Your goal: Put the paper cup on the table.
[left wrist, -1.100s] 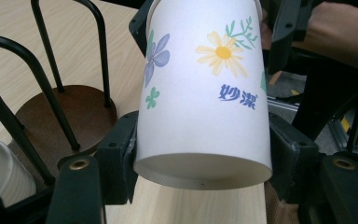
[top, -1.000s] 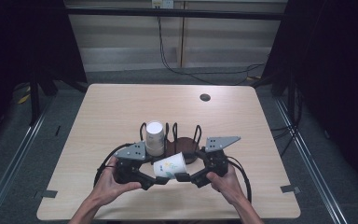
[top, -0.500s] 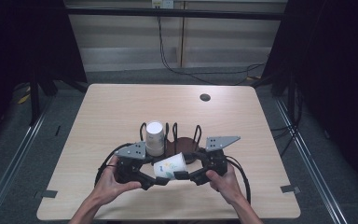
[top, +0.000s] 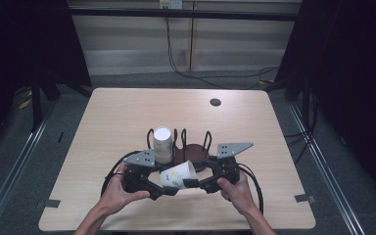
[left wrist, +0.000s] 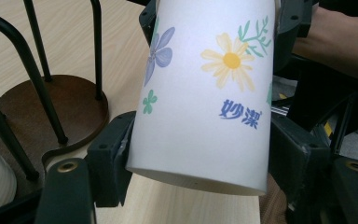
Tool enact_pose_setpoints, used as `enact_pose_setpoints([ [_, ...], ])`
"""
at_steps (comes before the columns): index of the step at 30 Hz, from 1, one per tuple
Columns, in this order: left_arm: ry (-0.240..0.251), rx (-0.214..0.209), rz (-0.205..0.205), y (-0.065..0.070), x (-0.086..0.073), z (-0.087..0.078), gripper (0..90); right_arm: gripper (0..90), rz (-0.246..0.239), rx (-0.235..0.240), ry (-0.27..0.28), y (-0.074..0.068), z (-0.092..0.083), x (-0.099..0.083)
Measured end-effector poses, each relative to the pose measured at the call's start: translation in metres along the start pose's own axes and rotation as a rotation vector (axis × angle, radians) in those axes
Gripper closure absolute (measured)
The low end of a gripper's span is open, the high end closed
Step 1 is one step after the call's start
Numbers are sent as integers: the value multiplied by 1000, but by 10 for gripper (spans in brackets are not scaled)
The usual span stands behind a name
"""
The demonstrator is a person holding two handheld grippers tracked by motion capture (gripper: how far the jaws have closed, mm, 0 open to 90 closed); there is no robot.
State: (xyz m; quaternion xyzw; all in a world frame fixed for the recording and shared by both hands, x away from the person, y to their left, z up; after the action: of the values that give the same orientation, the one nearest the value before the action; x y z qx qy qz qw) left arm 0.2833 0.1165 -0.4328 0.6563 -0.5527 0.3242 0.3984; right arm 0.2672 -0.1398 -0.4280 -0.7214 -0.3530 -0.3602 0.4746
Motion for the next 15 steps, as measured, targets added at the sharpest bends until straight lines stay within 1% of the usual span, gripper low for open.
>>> enact_pose_setpoints([
  [7,-7,21,-4,-1,0,-2,231,300,11,-4,1,0,-3,0],
  [11,-35,28,-7,-3,-2,0,176,300,4,-10,-4,0,-3,0],
  [13,-56,35,-5,-4,-3,0,175,300,-2,-20,-5,-1,-3,1],
  [15,-55,39,-21,-5,-5,-1,159,300,-8,-31,-5,-2,-3,1],
])
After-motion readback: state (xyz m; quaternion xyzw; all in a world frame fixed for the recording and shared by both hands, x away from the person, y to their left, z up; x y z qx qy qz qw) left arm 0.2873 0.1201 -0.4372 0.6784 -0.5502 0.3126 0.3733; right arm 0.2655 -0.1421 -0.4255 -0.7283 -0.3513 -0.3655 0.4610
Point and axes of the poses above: each handheld gripper's, and its own axes: z roughly forward along the jaws, x roughly out of its top, y roughly to its right, the point moved 1 cm from there along z, roughly forward along the jaws, and after that the axes turned 5 degrees about z, right-handed, at the moved point
